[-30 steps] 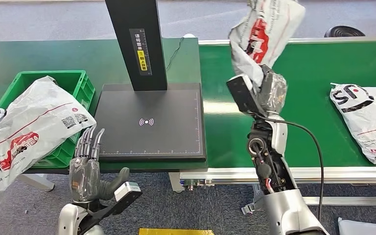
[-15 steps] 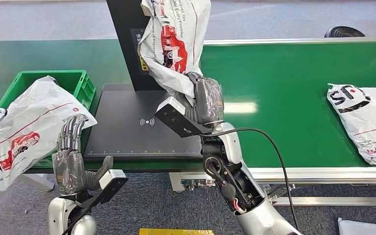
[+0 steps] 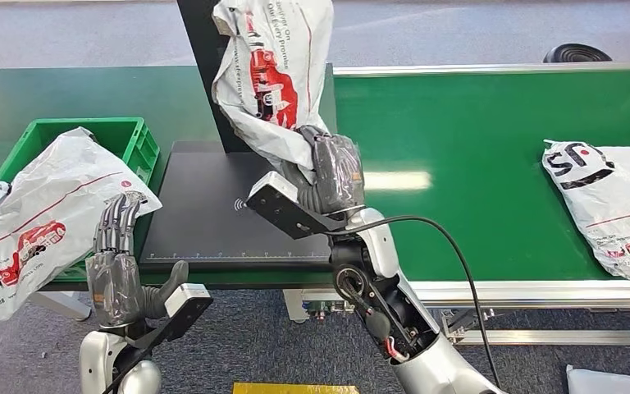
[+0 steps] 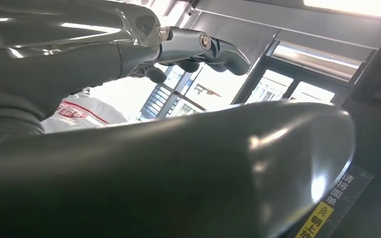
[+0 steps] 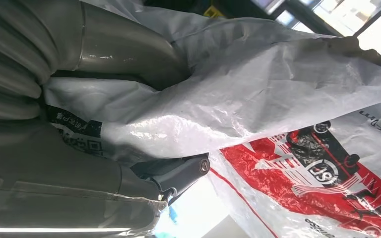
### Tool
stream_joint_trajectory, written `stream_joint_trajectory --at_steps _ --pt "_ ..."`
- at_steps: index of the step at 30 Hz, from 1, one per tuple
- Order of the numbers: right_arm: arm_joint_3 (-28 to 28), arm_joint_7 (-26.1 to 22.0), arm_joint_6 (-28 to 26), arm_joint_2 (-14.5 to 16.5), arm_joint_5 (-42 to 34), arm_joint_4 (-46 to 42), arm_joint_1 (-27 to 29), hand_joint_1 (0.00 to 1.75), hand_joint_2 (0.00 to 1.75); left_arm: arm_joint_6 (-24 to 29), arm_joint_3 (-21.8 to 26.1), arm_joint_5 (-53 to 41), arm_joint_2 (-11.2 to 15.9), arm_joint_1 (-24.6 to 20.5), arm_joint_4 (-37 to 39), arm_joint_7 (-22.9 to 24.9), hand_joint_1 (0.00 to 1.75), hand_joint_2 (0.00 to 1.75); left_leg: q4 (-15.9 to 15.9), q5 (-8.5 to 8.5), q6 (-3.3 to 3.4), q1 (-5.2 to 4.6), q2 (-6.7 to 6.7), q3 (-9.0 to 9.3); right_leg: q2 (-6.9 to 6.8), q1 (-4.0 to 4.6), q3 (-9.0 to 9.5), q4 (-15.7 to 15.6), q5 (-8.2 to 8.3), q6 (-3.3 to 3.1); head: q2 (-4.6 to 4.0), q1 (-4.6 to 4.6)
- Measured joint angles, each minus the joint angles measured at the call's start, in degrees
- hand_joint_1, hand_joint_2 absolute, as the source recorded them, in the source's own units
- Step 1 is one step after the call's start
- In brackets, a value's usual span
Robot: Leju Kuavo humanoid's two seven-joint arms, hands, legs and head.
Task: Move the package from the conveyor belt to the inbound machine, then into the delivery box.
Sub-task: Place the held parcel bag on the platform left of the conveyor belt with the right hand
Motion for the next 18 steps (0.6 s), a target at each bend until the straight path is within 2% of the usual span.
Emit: stream_joint_trajectory --at_steps 2,3,5,6,7,9,14,18 --pt "1.4 -0.3 0.3 0.5 -0.6 0.1 -0.1 1.6 1.75 0.4 0.2 0.7 0.0 0.0 0.0 -0.1 0.0 0.0 0.0 0.0 0.0 0.0 0.0 0.0 0.0 0.0 0.0 0.0 0.0 0.0 0.0 -0.01" --pt "2.2 -0.4 0.4 0.7 -1.0 0.2 -0.2 1.49 1.75 0.6 0.3 1.1 0.0 0.0 -0.1 -0.1 0.0 0.0 0.0 0.0 0.0 0.0 0.0 0.0 -0.01 0.0 0.0 0.0 0.0 0.0 0.0 -0.01" --pt "3.6 -0.3 0.9 1.1 -1.7 0.7 -0.5 0.71 1.75 1.0 0.5 2.0 0.0 0.1 -0.3 -0.5 0.0 0.0 0.0 0.0 0.0 0.0 0.01 -0.01 -0.01 0.0 0.0 0.0 -0.01 0.0 0.0 -0.01" --pt "4.2 -0.3 1.0 1.3 -2.1 1.2 -0.7 0.34 1.31 1.1 0.6 2.5 0.1 0.2 -0.5 -0.8 0.0 0.0 0.0 0.0 0.0 0.0 0.01 -0.01 -0.01 0.0 0.0 0.0 -0.01 0.0 0.0 0.0" --pt "4.7 -0.2 1.2 1.6 -2.6 2.0 -0.9 0.03 0.87 1.2 0.6 3.1 0.1 0.2 -0.7 -1.2 0.0 0.0 0.0 0.0 0.0 0.0 0.01 -0.01 -0.01 0.0 0.0 0.0 -0.01 0.0 0.0 0.0" --pt "5.3 -0.1 1.0 2.4 -4.2 4.3 -1.7 0.0 0.0 1.1 0.6 4.6 0.0 0.2 -1.0 -2.1 0.0 0.0 0.0 0.0 0.0 0.0 0.01 0.0 -0.01 0.0 0.0 0.0 0.0 0.0 0.0 0.01" --pt "5.3 -2.0 -5.8 4.5 -6.2 14.7 -4.4 0.0 0.0 1.0 0.4 6.7 -0.6 -0.9 -0.2 -3.1 0.0 0.0 0.0 0.01 0.01 -0.01 -0.01 0.02 -0.01 -0.01 0.03 0.0 0.01 0.0 0.0 0.01" --pt "5.1 -2.4 -8.2 5.3 -5.7 19.8 -5.2 0.0 0.0 1.0 0.4 7.2 -1.0 -1.7 0.7 -3.3 0.0 0.0 0.0 0.01 0.0 -0.01 0.0 0.02 -0.01 -0.01 0.01 0.0 0.01 0.01 0.0 0.01"
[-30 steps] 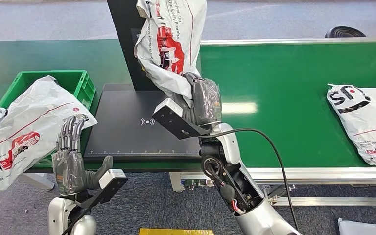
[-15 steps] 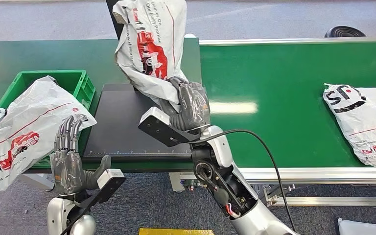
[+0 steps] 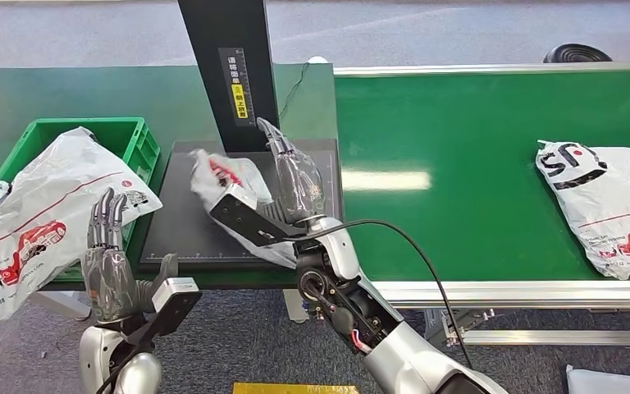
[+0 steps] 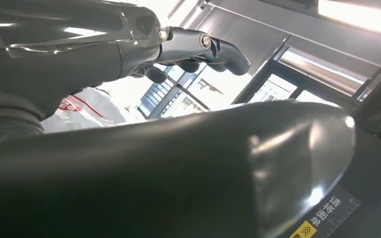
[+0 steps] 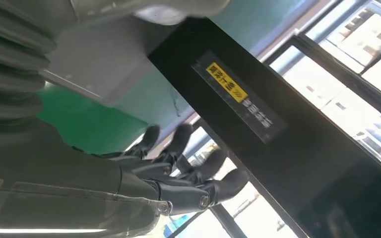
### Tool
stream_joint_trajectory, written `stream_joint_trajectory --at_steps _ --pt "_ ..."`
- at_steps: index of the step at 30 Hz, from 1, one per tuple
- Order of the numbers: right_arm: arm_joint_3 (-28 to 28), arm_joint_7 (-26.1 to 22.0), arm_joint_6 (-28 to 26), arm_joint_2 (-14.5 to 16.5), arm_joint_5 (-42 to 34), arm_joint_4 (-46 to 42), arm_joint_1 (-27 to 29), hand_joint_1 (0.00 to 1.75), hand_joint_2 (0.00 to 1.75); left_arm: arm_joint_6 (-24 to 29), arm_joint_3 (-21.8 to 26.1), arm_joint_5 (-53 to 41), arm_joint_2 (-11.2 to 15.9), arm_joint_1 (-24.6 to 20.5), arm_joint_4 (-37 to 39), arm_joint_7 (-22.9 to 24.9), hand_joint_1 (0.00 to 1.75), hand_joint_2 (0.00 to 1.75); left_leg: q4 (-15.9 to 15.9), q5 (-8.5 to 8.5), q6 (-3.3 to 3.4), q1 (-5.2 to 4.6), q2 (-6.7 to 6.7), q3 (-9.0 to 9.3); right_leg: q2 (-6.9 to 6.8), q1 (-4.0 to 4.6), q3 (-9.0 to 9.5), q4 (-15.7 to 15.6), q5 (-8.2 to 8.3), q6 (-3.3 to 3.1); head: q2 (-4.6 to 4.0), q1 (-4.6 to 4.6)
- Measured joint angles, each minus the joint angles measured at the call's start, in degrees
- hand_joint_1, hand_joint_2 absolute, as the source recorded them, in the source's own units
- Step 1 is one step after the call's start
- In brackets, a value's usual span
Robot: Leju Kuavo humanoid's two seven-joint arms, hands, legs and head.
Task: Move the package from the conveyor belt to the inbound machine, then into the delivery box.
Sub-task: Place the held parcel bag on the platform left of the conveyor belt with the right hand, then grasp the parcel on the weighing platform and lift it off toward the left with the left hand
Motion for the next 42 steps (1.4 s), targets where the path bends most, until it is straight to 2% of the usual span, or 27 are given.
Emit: stream_joint_trajectory --at_steps 4,11,17,22,26,31,37,42 --pt "0.0 -1.4 -2.9 0.2 2.4 2.1 0.1 0.0 0.0 0.1 0.1 1.7 -0.1 -1.1 1.6 -1.4 0.0 0.0 0.0 -0.01 0.0 0.0 0.0 -0.02 0.0 0.0 -0.03 0.0 -0.01 0.0 0.0 0.0" --pt "0.5 -2.0 -0.8 0.7 3.7 2.5 0.9 0.0 0.0 0.8 0.2 3.9 -0.2 -4.4 4.8 -3.2 0.0 0.0 0.0 0.0 0.0 0.01 0.01 -0.01 0.0 0.01 -0.02 0.0 -0.01 -0.01 0.0 0.0" --pt "0.5 -2.7 -2.6 0.6 3.0 3.3 0.9 0.0 0.0 0.8 0.2 4.6 -0.1 -5.8 6.7 -4.0 0.0 0.0 0.0 0.0 0.0 0.0 0.01 -0.01 0.0 0.0 -0.03 0.0 0.0 0.0 0.0 -0.01" --pt "-1.0 1.3 -4.4 -1.6 3.6 3.4 1.0 0.0 0.0 0.1 0.1 -3.8 0.2 -7.8 9.6 -1.2 0.0 0.0 0.0 0.0 0.0 -0.01 -0.07 0.0 -0.04 -0.01 -0.03 0.0 0.0 0.0 0.0 -0.01" --pt "-6.4 4.1 -5.9 -6.4 4.1 3.4 1.0 0.0 0.0 -2.3 -0.8 -13.2 0.6 -12.5 17.4 3.1 0.0 0.0 0.1 0.04 0.06 -0.04 -0.22 0.02 -0.18 -0.05 0.08 0.0 0.04 0.05 0.0 0.0" --pt "-15.7 3.0 -6.6 -11.4 5.1 1.8 1.8 0.0 0.0 -1.1 -2.5 -15.9 1.0 -20.1 33.0 5.0 0.0 0.0 0.2 0.05 0.08 -0.05 -0.19 0.03 -0.15 -0.06 0.12 0.0 0.12 0.11 0.0 0.0" --pt "-21.9 2.2 -5.6 -13.7 6.1 -3.6 4.7 0.0 0.0 -1.4 -3.0 -14.4 1.0 -25.1 46.5 5.1 0.0 0.0 0.1 0.02 0.06 -0.02 -0.14 0.0 -0.07 -0.04 0.03 0.0 0.09 0.09 0.0 -0.02" --pt "-23.4 2.2 -4.9 -14.4 6.9 -6.6 6.3 0.0 0.0 -1.1 -3.3 -12.5 1.0 -26.8 52.2 5.0 0.0 0.0 0.1 0.01 0.04 -0.02 -0.1 -0.02 -0.04 -0.02 0.01 0.0 0.07 0.08 0.0 -0.02"
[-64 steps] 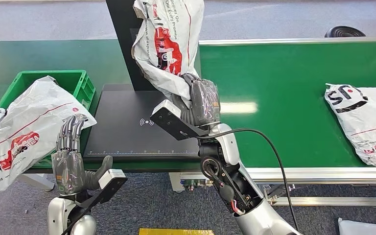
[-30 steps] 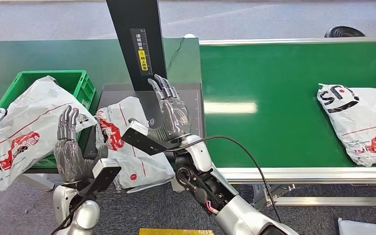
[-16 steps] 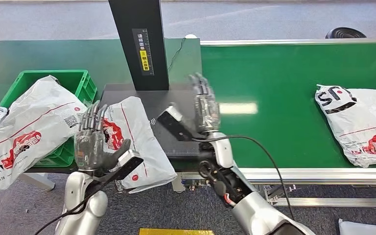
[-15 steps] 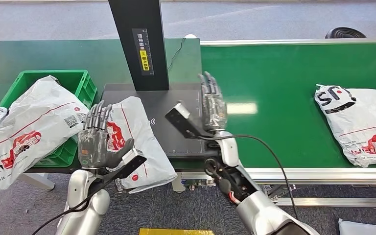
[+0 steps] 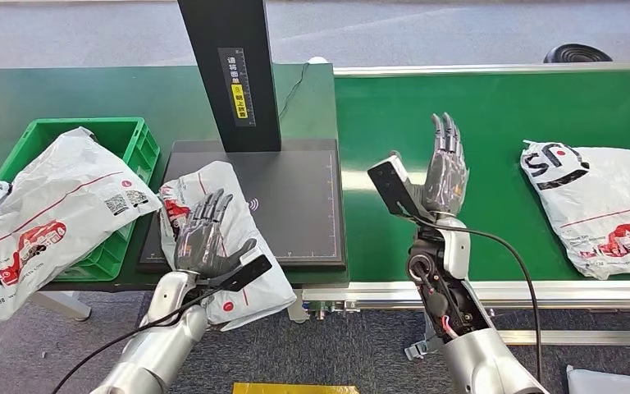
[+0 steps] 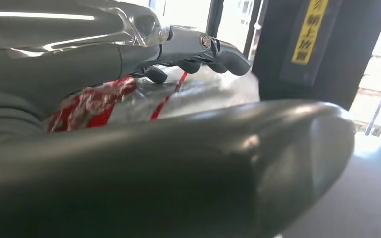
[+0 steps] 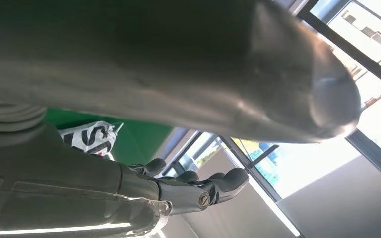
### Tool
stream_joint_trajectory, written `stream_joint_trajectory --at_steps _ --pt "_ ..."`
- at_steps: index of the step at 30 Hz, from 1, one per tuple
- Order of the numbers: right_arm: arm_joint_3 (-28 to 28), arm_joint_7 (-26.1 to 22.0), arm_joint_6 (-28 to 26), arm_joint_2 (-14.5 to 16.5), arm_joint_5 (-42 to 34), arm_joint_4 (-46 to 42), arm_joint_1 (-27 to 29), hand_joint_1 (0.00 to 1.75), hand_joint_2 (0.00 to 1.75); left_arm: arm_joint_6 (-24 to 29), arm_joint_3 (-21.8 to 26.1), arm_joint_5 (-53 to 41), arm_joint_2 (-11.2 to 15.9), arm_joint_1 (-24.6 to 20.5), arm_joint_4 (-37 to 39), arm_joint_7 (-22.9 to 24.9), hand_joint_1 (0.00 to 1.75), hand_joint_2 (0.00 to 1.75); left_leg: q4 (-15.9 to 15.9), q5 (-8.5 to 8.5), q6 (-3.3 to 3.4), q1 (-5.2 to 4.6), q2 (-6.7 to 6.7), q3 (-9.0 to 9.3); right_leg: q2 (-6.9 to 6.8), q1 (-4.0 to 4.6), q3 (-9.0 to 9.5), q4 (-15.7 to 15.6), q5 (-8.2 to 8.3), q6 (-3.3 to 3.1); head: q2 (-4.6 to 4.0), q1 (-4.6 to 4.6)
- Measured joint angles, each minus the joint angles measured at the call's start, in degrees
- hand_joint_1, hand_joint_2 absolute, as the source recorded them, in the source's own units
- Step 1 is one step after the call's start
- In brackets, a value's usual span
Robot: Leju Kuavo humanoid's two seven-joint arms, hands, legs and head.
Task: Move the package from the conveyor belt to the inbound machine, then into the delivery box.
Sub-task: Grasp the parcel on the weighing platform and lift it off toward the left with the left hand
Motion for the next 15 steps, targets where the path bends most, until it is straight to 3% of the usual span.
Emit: stream_joint_trajectory --at_steps 12,15 --pt "-1.4 0.0 0.1 -0.8 1.2 -3.4 1.5 0.0 0.0 2.5 1.6 5.9 -0.1 -0.2 4.6 -1.9 0.0 0.0 0.0 0.0 0.0 -0.01 -0.01 0.0 -0.01 -0.01 0.01 0.0 0.0 0.0 0.0 0.0" --pt "-1.7 0.0 0.0 -0.9 1.2 -3.6 1.5 0.0 0.0 2.5 2.3 6.3 -0.3 -0.2 4.8 -1.8 0.0 1.31 0.0 0.0 0.0 0.0 -0.01 0.0 -0.01 -0.01 0.01 0.0 0.0 0.0 0.0 0.0"
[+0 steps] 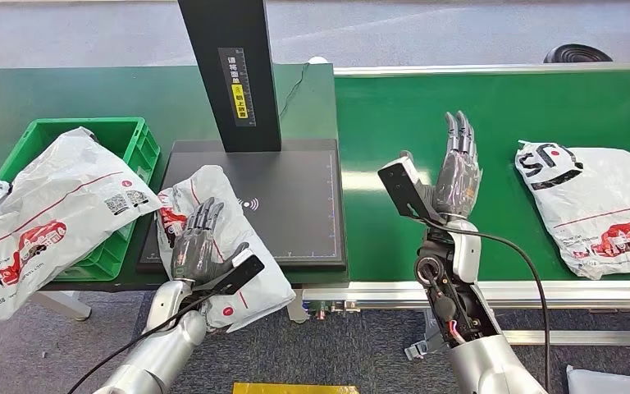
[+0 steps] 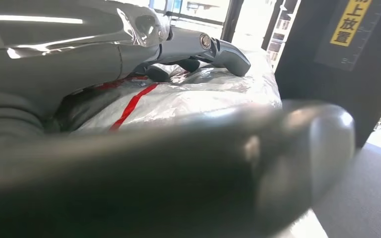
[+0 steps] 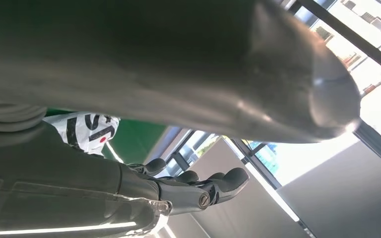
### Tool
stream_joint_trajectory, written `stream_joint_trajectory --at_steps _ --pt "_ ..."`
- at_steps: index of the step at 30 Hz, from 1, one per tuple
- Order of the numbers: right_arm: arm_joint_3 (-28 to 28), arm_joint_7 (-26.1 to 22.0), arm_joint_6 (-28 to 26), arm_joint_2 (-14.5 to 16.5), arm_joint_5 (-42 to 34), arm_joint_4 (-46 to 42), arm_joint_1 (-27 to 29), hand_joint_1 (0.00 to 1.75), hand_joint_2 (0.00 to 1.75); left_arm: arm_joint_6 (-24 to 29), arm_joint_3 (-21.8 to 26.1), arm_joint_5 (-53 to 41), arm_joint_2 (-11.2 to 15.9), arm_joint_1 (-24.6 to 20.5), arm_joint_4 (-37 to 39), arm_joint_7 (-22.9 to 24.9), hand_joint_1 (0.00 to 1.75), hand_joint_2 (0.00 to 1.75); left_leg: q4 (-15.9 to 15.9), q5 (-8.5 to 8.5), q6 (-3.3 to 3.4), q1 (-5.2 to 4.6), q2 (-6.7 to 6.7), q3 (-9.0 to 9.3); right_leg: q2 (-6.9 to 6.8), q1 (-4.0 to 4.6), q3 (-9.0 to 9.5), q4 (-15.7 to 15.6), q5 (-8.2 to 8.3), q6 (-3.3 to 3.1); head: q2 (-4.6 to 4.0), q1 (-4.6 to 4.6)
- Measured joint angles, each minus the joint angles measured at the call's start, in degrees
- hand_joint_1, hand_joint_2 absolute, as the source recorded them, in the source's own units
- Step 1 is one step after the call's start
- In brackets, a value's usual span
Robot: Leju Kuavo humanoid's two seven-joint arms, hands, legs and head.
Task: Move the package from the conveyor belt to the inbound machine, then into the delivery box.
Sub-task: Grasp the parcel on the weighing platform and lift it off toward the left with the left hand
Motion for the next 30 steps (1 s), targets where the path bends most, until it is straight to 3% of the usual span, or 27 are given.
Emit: stream_joint_trajectory --at_steps 1,18,19,22,23,30 --pt "-0.1 0.0 0.0 0.0 0.0 0.0 0.0 0.0 0.0 0.0 0.2 0.1 -0.1 0.0 0.1 0.0 0.0 1.75 0.0 0.0 0.0 0.0 0.0 0.0 0.0 0.0 0.0 0.0 0.0 0.0 0.0 0.0" --pt "-0.4 0.0 0.0 -0.5 0.1 -0.8 0.2 0.0 0.0 0.1 1.2 0.2 -0.6 -0.3 0.5 0.2 0.0 1.75 0.0 0.0 0.0 0.0 0.0 0.01 0.0 0.0 0.02 0.0 0.0 0.0 0.0 0.01" --pt "-0.4 0.0 0.1 -0.5 0.1 -0.8 0.2 0.0 0.0 0.1 1.3 0.2 -0.7 -0.3 0.5 0.1 0.43 1.75 0.0 0.0 0.0 0.0 0.0 0.02 0.0 0.0 0.03 0.0 0.0 0.0 0.0 0.01" --pt "-0.4 0.3 0.0 -0.5 0.3 -1.3 0.3 0.0 1.31 0.2 1.8 0.1 -1.0 -0.7 0.6 0.1 1.68 1.75 0.0 0.0 0.0 0.0 -0.01 0.07 0.0 0.0 0.1 0.0 0.0 0.0 0.0 0.01" --pt "-0.4 0.5 0.0 -0.5 0.4 -1.6 0.3 0.0 1.75 0.2 1.9 0.1 -1.1 -0.9 0.7 0.1 1.66 1.75 0.0 0.0 0.0 0.0 -0.01 0.09 0.0 0.0 0.11 0.0 0.0 0.0 0.0 0.01" --pt "-0.7 1.1 -0.1 -0.5 0.9 -3.2 0.7 0.0 1.75 0.1 2.6 0.5 -1.0 -2.0 1.1 0.1 1.73 1.75 0.0 0.0 0.0 0.0 -0.01 0.16 0.0 0.0 0.18 0.0 0.0 0.0 0.0 0.01"
